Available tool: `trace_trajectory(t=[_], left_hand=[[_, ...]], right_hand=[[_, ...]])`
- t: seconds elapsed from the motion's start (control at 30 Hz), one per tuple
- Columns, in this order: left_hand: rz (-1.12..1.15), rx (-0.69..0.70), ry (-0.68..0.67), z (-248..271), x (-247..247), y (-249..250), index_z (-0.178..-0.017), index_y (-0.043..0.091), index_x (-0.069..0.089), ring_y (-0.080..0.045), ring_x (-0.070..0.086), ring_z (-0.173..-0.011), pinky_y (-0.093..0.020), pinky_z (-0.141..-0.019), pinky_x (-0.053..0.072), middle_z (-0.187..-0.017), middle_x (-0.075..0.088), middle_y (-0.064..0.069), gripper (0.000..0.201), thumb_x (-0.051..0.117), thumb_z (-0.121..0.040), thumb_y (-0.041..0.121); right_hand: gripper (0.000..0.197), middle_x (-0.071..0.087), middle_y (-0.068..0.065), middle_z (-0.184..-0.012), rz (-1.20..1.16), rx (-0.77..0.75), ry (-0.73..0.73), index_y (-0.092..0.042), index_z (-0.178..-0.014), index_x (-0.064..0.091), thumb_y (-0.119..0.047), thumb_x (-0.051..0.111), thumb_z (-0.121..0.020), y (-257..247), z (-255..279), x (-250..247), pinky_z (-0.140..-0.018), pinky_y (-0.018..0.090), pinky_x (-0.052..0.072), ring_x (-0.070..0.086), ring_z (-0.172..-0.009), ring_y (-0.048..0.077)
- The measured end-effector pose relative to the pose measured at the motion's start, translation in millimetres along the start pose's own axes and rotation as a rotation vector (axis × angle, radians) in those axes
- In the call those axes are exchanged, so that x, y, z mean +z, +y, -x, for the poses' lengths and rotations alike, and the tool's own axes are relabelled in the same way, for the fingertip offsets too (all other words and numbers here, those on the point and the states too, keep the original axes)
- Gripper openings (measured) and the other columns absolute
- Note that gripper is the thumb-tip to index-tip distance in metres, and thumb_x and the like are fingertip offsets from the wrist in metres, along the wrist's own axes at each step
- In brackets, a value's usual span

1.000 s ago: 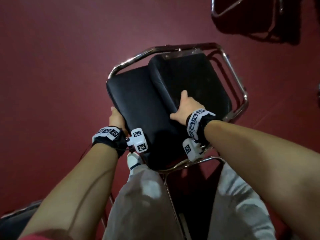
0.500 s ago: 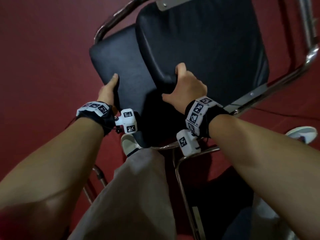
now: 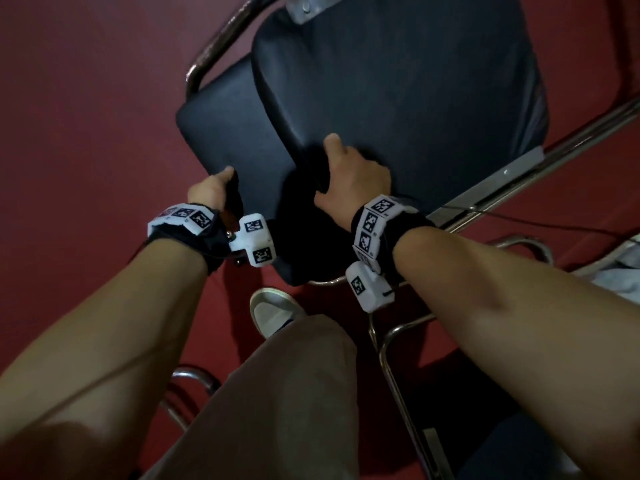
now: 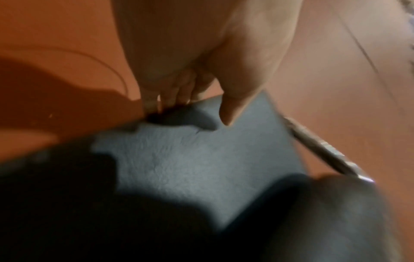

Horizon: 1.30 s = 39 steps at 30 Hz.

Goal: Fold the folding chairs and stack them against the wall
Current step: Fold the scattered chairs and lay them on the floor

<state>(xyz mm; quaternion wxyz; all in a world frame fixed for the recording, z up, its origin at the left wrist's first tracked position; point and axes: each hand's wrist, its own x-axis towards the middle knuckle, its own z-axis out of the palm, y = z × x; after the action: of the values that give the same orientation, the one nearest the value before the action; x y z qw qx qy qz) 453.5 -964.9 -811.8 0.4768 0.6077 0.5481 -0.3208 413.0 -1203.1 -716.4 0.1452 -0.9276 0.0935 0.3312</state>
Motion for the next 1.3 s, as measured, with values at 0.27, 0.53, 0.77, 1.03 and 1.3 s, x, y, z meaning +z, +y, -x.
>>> trace_trajectory(t=[0.27,0.53,0.77,1.03,1.3], left_hand=[[-0.081,0.079,-0.057,51.7,16.6,7.8,-0.077,0.016,0.063,-0.017,0.066,-0.072,-0.029,-0.063,0.048,-0.068,0.065,0.002,0.013,0.069,-0.087,0.02],[-0.101,0.136,-0.106,108.2,34.2,11.5,-0.083,0.018,0.062,-0.019,0.058,-0.077,-0.031,-0.072,0.047,-0.092,0.065,-0.005,0.008,0.064,-0.091,0.018],[-0.15,0.284,-0.04,232.1,62.2,55.1,-0.114,0.018,0.063,-0.009,0.054,-0.073,-0.029,-0.077,0.044,-0.085,0.06,0.005,0.023,0.066,-0.092,0.024],[-0.19,0.544,-0.056,428.5,119.9,132.2,-0.126,0.009,0.062,-0.016,0.053,-0.088,-0.043,-0.089,0.05,-0.105,0.065,-0.01,0.036,0.066,-0.092,0.02],[-0.253,0.746,-0.181,661.1,236.9,169.9,-0.123,0.009,0.061,-0.013,0.052,-0.075,-0.027,-0.065,0.045,-0.099,0.063,-0.003,0.03,0.063,-0.094,0.017]], right_hand=[[0.048,0.061,0.006,-0.118,-0.169,0.059,-0.021,-0.025,-0.128,0.04,-0.024,0.062,-0.085,-2.2,3.0,10.6,-0.076,0.04,0.05,0.064,-0.099,0.034],[0.05,0.057,0.015,-0.122,-0.407,0.054,-0.132,-0.017,-0.134,0.043,-0.02,0.06,-0.087,17.3,19.6,-14.5,-0.091,0.04,0.049,0.059,-0.108,0.034],[0.052,0.061,0.009,-0.112,-0.688,0.147,-0.038,-0.018,-0.138,0.047,-0.017,0.061,-0.088,51.0,57.1,-118.4,-0.076,0.023,0.037,0.058,-0.099,0.022],[0.048,0.059,-0.007,-0.083,-0.938,0.224,0.14,-0.019,-0.134,0.049,-0.024,0.063,-0.088,112.0,120.2,-306.0,-0.091,0.033,0.048,0.063,-0.094,0.021],[0.035,0.062,0.0,-0.083,-1.276,0.301,0.37,-0.025,-0.116,0.052,-0.023,0.066,-0.084,251.0,230.0,-480.5,-0.082,0.047,0.057,0.068,-0.089,0.031]])
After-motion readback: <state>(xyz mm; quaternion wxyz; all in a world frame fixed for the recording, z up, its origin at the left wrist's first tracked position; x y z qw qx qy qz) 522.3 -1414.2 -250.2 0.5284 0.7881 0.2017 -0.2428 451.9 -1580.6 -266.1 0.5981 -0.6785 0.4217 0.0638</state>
